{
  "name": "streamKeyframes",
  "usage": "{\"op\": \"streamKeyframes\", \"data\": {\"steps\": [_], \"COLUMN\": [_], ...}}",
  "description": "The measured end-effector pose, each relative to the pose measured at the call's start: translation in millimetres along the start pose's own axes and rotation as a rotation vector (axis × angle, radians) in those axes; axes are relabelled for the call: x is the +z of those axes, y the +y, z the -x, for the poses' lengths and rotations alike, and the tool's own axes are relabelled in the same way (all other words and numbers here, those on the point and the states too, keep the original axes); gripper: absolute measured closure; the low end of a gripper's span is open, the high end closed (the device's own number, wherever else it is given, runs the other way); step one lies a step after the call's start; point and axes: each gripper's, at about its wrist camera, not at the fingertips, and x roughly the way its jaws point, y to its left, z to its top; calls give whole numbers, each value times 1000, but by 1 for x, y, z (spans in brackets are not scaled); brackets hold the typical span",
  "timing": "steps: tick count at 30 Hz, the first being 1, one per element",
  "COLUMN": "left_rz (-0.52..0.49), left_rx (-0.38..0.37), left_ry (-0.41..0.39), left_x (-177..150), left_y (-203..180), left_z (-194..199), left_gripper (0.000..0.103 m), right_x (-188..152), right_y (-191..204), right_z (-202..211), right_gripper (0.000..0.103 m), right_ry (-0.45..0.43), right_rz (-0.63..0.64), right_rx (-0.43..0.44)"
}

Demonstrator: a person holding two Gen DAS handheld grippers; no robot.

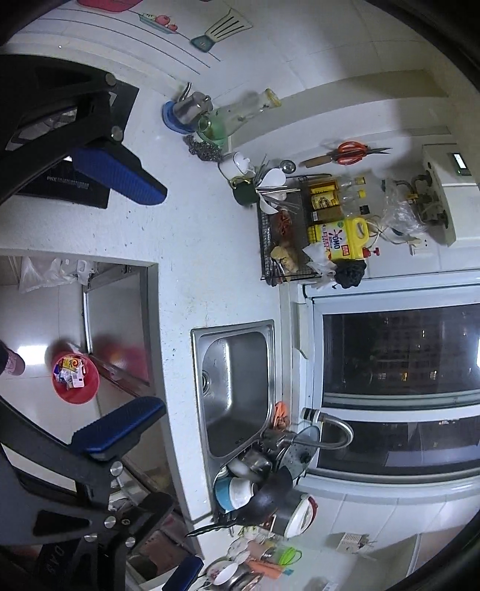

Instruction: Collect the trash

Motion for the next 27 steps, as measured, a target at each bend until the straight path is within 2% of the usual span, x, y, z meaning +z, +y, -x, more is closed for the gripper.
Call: {"op": "streamKeyframes", "data": {"steps": [9, 21, 27], "left_rz": [10, 29, 6], "left_rx": [-52, -69, -69], "left_ry": [30, 15, 24], "left_x": [-11, -17, -20], "left_y": [19, 23, 25], "left_z": [11, 19, 20], "left_gripper": [0, 0, 0], "right_x": [-4, -11, -15], "right_y": [18, 20, 17], "right_z": [15, 23, 24], "right_gripper": [0, 0, 0], "right_ry": [11, -2, 3], "right_rz": [8, 19, 10], "right_rx": [-29, -44, -44]}}
